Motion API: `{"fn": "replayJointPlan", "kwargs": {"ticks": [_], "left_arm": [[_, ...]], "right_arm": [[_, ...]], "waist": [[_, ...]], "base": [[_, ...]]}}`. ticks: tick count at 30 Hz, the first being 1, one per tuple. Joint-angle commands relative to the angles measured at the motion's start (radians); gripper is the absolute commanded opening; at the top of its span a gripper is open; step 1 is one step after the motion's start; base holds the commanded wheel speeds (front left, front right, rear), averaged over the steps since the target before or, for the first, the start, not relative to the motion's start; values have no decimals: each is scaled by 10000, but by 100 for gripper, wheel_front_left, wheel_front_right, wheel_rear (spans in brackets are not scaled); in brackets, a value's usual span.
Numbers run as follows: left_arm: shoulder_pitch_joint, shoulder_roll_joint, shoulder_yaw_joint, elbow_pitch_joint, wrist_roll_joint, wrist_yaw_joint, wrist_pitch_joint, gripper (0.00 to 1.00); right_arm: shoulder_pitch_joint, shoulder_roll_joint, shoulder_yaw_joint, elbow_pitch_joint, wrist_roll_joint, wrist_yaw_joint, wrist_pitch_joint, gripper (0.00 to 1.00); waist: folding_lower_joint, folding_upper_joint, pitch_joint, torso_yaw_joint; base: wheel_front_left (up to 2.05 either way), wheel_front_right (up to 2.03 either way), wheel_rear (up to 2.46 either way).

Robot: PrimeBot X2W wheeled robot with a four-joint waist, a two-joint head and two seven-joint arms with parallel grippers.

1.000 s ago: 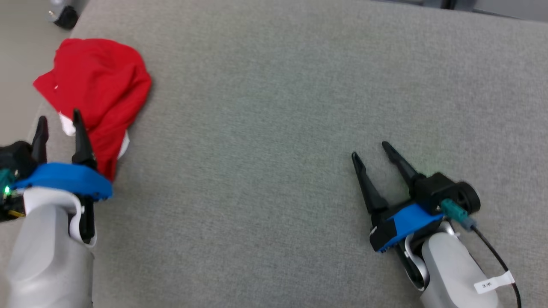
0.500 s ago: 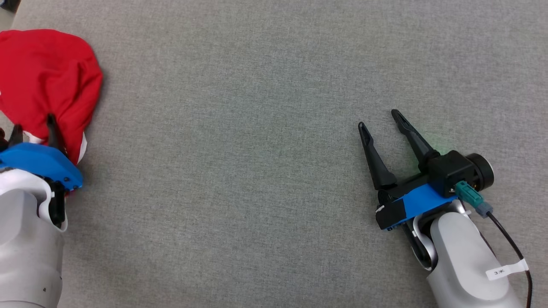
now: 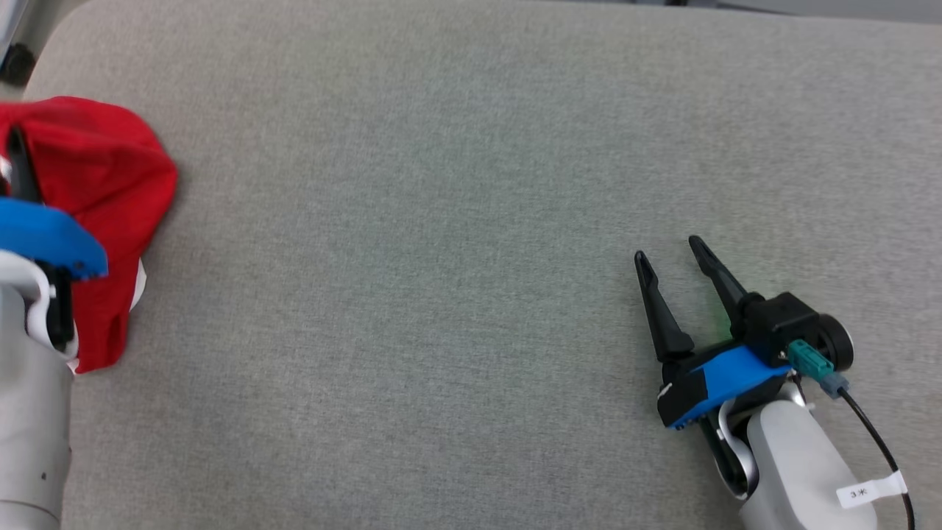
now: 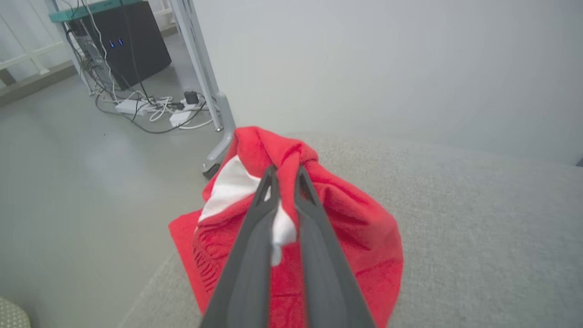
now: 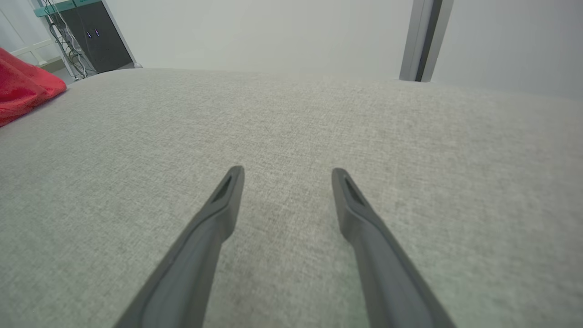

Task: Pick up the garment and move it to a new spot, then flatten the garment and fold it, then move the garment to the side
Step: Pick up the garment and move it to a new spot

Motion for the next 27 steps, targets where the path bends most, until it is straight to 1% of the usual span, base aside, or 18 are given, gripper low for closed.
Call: {"fn": "replayJointPlan", "kwargs": {"ticks": [1, 3, 8, 12, 14, 18, 21, 24, 27], "left_arm": [[-169, 53, -54, -342, 114, -14, -49, 0], [-78, 13, -189, -1142, 322, -53, -49, 0], [321, -372, -797, -2972, 804, -155, -55, 0], [599, -1043, -1567, -4001, 835, -237, -55, 0], [794, -1391, -2150, -4354, 915, -272, -55, 0], [1096, -2258, -3223, -4800, 564, -258, -57, 0], [1494, -2727, -4009, -4898, 4, -262, -56, 0], [1942, -3001, -4871, -4765, -490, -264, -56, 0], [2496, -3104, -5578, -4455, -920, -264, -58, 0]], "right_arm": [[171, 24, -39, 58, 66, -12, 17, 100], [287, 75, -66, 58, 111, -11, 13, 100], [593, 149, -105, 88, 321, -11, 13, 100], [821, 157, 22, 76, 695, -9, 11, 100], [924, 159, 25, 63, 793, -9, 13, 100], [1150, 158, 32, 99, 915, -8, 11, 100], [1273, 159, 73, 123, 1008, -8, 13, 100], [1390, 160, 181, 179, 1139, -8, 13, 100], [1468, 159, 255, 210, 1249, -8, 13, 100]], "waist": [[-2, 0, -245, -209], [-2, 0, -488, -373], [-2, 0, -1086, -943], [-2, 0, -1507, -1541], [-2, 0, -1666, -1836], [-2, 0, -1923, -2395], [-2, 0, -2067, -2754], [-2, 0, -2203, -3031], [-2, 0, -2323, -3174]], "base": [[0, 0, 0], [0, 0, 0], [0, 0, 0], [0, 0, 0], [0, 0, 0], [0, 0, 0], [0, 0, 0], [0, 0, 0], [0, 0, 0]]}}
